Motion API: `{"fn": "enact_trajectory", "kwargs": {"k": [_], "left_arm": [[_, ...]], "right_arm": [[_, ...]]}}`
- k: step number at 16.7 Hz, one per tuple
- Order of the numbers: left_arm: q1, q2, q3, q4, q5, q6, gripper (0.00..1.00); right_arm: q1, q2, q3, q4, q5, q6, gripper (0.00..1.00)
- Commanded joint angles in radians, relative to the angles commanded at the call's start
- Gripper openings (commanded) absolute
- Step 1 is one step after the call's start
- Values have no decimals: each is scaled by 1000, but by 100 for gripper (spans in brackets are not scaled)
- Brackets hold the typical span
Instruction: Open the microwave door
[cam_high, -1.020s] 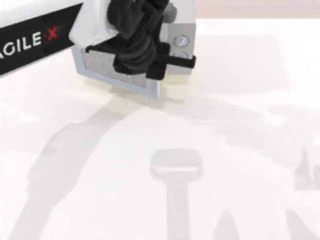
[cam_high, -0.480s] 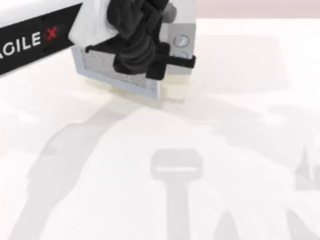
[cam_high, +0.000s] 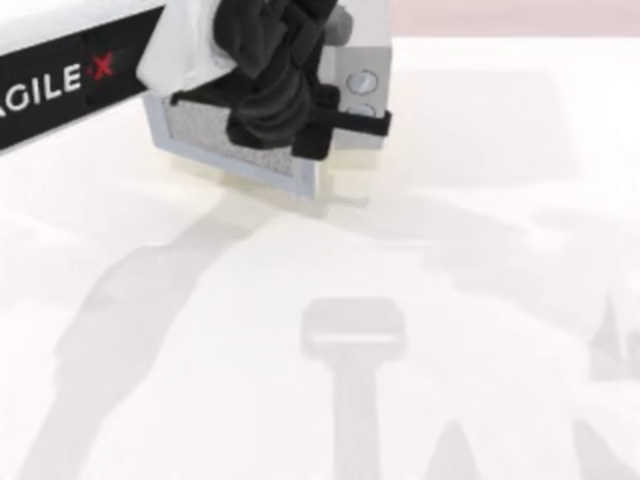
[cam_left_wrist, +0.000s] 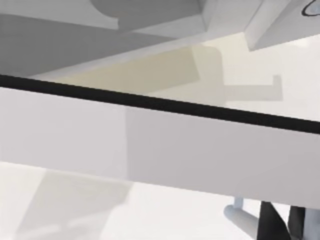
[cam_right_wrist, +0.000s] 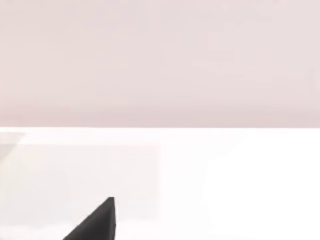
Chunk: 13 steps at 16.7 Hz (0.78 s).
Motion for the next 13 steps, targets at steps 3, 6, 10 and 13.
{"fn": "enact_trajectory", "kwargs": {"k": [3,6,10,13], "left_arm": [[7,-22,-23,12,13,28,0],[24,-59,-87,26,43,89,0],[32,-90,-113,44,61,123,0],[32,-90,-113,44,61,123,0]], "right_arm": [[0,0,0,0,0,0,100],[0,0,0,0,0,0,100],[0,0,0,0,0,0,100],[0,0,0,0,0,0,100]]}}
